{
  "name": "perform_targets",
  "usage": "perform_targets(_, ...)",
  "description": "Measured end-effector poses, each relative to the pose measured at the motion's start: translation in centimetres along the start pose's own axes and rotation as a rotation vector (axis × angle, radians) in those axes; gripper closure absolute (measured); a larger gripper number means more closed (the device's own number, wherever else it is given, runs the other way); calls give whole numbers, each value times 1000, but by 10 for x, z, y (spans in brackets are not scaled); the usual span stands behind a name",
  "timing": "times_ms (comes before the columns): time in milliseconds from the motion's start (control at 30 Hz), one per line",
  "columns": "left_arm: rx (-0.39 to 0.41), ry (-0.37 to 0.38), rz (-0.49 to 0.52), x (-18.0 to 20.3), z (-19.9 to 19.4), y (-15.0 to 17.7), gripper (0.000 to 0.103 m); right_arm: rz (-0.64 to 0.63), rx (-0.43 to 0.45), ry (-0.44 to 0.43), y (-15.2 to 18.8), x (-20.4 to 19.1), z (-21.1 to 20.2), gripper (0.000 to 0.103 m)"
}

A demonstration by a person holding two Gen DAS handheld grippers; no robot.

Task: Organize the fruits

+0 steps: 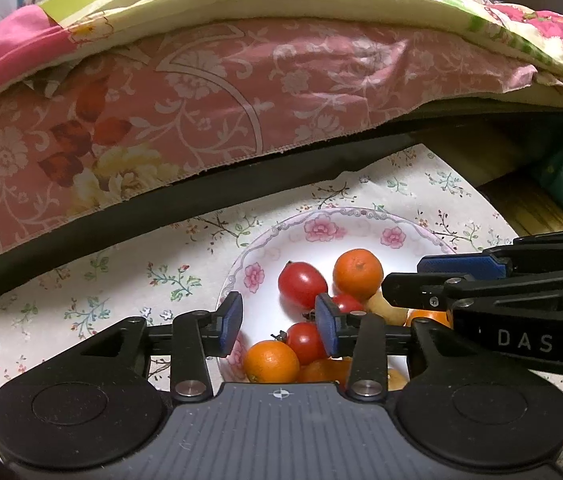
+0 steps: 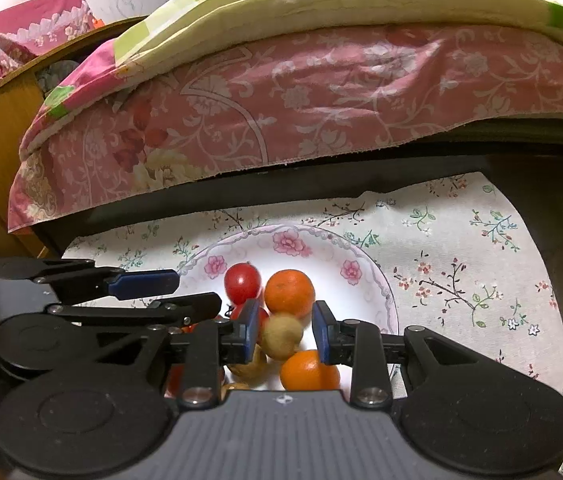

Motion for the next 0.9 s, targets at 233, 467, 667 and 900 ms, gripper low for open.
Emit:
perform_targets(233, 15, -12, -14, -2, -12, -3, 43, 7, 7, 3, -2, 0, -6, 73)
perform_targets(467, 21, -37, -16, -6, -27, 0, 31, 6, 10, 16, -1, -4, -18, 72)
perform_targets(667, 20, -67, -28, -9, -42, 10, 18, -16, -7, 37, 9, -10, -29, 72)
perform_targets(900, 45, -89, -25, -6, -66, 17, 11, 9, -8, 42, 22, -14, -50, 70)
Point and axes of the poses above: each gripper's, at about its wrist camera, not at the fingertips, and z roughly the way its jaws point, x to its right, y to its underside, the point moved 9 cm from there along z, roughly the way its jaws point, and after that the axes turned 10 degrees about x, right-handed, at the moved point
